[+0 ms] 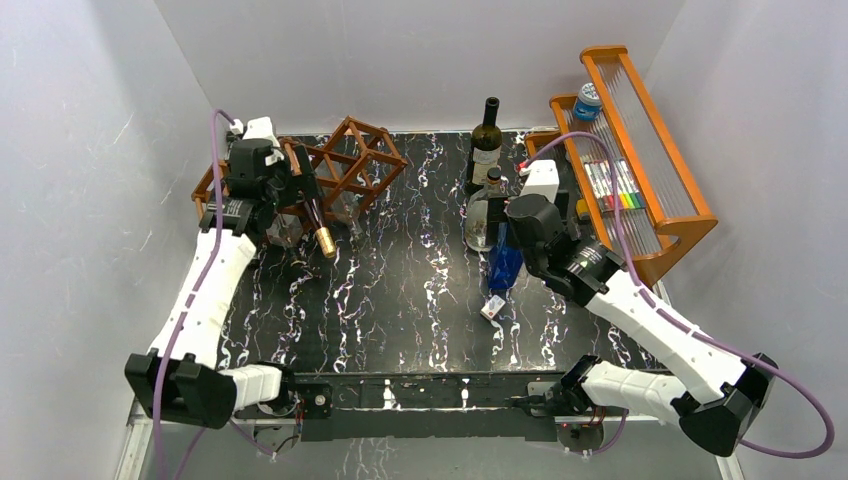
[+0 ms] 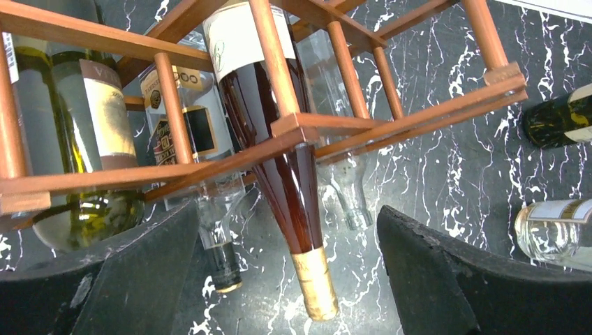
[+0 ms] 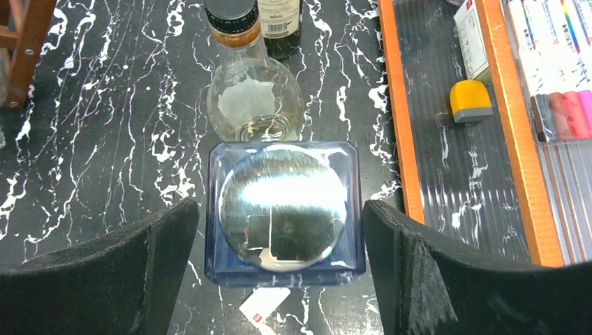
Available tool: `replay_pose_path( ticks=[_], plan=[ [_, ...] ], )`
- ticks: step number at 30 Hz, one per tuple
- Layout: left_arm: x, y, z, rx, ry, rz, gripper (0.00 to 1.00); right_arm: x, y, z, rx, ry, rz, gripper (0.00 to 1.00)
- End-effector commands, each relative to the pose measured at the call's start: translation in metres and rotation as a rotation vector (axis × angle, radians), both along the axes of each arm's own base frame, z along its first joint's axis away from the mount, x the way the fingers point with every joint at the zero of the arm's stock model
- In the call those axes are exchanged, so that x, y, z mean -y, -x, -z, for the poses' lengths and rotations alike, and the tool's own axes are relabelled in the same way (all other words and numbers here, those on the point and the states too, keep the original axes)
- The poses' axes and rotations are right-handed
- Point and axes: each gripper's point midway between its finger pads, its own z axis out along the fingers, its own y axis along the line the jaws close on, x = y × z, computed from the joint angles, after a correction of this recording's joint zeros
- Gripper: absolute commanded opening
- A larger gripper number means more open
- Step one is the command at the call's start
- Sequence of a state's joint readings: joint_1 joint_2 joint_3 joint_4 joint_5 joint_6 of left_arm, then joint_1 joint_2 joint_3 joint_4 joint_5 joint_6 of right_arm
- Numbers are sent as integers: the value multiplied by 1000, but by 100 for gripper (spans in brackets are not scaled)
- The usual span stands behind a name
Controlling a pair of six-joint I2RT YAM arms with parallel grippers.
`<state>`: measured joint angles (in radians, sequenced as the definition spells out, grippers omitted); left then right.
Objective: Take the wine bottle off the wine rack
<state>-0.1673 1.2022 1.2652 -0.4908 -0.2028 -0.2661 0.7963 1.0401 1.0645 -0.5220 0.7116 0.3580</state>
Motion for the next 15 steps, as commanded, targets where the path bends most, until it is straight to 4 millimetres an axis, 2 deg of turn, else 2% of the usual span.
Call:
replay_pose_path(
  ticks=[1,7,10,12,15],
  plan=[
    [5,-17,-2,-8,50,45,98,-3,1,-38,68,-78,-17,98],
    [3,-42,2,-12,24,69,98,4,11,-73,110,-116,-43,98],
    [5,-57,4,-10,30,85,89,-2,18,-92,144,-139,-123,98],
    [11,-65,4,-3,54,108,81,-8,22,-104,166,-145,-186,98],
    [24,-76,9,-8,104,147,75,-14,28,-117,184,-136,-261,98]
  ],
)
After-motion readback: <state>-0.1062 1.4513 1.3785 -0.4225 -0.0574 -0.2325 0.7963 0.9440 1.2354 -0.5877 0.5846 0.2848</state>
